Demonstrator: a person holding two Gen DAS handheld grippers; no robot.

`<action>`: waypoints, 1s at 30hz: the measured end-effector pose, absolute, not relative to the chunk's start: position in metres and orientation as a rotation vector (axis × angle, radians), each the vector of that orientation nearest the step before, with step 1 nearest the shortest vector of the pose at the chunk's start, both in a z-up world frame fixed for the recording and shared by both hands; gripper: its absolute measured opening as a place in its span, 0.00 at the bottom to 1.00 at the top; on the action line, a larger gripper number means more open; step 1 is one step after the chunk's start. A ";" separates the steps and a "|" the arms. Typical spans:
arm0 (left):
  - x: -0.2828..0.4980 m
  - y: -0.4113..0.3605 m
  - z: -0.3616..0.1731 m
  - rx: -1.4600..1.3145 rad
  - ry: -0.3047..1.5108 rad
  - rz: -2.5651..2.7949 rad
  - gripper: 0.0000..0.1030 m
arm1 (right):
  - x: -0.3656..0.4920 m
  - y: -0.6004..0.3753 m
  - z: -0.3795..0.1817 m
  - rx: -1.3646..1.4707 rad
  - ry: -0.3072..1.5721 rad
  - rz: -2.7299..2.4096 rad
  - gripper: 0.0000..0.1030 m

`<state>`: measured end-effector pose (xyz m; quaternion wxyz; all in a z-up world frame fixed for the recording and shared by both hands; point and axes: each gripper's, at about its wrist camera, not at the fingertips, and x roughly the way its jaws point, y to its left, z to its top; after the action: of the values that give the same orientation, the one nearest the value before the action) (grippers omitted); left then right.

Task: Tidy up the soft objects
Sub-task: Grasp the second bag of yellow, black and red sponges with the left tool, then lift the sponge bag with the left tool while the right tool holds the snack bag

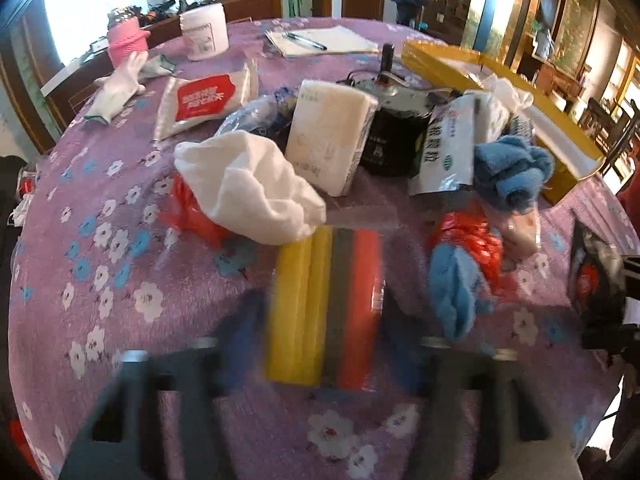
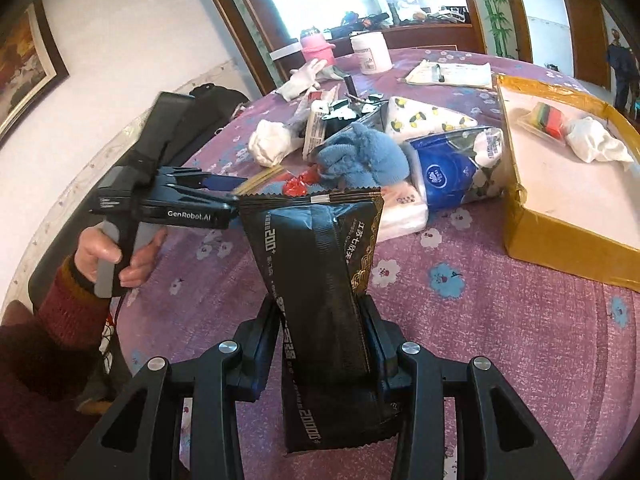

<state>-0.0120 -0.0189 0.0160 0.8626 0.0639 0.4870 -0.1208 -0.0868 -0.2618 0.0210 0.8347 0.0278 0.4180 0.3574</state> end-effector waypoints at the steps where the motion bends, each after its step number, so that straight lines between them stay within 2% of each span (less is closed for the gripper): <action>1: -0.017 -0.018 0.017 0.123 1.023 -0.255 0.45 | -0.087 -0.262 0.021 0.055 0.885 0.756 0.42; 11: -0.059 -0.026 0.031 0.026 0.932 -0.293 0.44 | -0.071 -0.243 0.022 0.027 0.896 0.705 0.42; 17: -0.055 -0.026 0.022 0.031 0.973 -0.269 0.44 | -0.073 -0.225 0.017 -0.083 0.911 0.652 0.45; 19: -0.053 -0.024 0.019 0.020 0.986 -0.265 0.44 | -0.074 -0.222 0.016 -0.114 0.916 0.650 0.49; 21: -0.052 -0.023 0.020 0.013 0.993 -0.272 0.45 | -0.075 -0.220 0.015 -0.144 0.920 0.646 0.58; 25: -0.050 -0.024 0.018 0.024 0.985 -0.270 0.47 | -0.079 -0.219 0.015 -0.170 0.910 0.652 0.60; 26: -0.050 -0.024 0.018 0.024 0.982 -0.270 0.44 | -0.079 -0.219 0.015 -0.168 0.906 0.653 0.58; 27: -0.051 -0.024 0.019 0.020 0.979 -0.273 0.44 | -0.078 -0.219 0.015 -0.163 0.907 0.657 0.42; 30: -0.054 -0.021 0.022 0.007 0.960 -0.273 0.43 | -0.084 -0.219 0.023 -0.175 0.863 0.668 0.32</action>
<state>-0.0537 -0.0208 0.0220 0.8781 0.0036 0.4603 -0.1307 -0.0844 -0.2192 0.0232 0.8512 -0.0833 0.4097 0.3172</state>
